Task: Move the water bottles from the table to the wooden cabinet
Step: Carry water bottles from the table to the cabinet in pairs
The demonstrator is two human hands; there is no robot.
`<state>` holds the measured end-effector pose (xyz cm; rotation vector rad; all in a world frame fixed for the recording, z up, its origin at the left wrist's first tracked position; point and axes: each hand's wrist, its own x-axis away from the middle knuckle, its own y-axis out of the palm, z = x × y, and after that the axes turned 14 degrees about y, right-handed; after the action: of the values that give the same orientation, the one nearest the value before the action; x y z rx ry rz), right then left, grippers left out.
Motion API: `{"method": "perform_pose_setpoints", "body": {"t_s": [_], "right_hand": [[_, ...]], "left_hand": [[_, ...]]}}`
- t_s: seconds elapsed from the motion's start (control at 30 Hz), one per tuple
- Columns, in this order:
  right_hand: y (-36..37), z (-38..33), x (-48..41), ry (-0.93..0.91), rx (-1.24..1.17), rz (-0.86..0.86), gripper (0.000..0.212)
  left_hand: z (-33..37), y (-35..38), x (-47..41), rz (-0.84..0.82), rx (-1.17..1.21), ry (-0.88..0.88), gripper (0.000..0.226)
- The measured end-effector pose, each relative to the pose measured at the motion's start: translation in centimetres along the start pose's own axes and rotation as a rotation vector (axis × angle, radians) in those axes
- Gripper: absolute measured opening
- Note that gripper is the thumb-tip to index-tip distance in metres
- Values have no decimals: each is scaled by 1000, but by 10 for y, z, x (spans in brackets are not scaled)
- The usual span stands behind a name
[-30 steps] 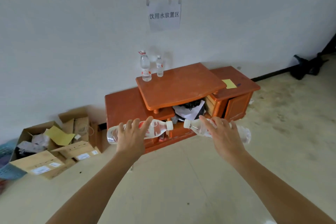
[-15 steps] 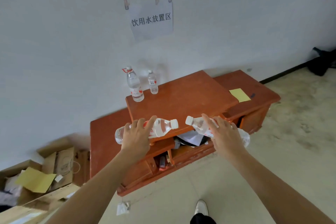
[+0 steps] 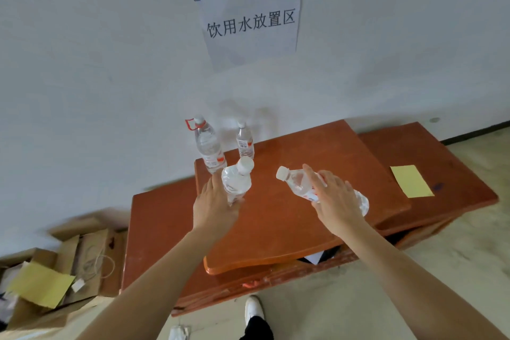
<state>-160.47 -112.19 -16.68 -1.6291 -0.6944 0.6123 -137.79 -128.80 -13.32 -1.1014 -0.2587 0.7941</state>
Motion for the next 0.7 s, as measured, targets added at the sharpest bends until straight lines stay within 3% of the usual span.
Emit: {"method": "perform_pose_setpoints", "body": {"t_s": [0.23, 0.4, 0.7], "right_hand": [[38, -33, -84, 95, -201, -12, 103], [81, -51, -154, 253, -473, -21, 93], [190, -81, -281, 264, -888, -20, 88]], "left_hand": [[-59, 41, -84, 2, 239, -157, 78], [-96, 84, -143, 49, 379, -287, 79], [-138, 200, -206, 209, 506, -413, 84]]}}
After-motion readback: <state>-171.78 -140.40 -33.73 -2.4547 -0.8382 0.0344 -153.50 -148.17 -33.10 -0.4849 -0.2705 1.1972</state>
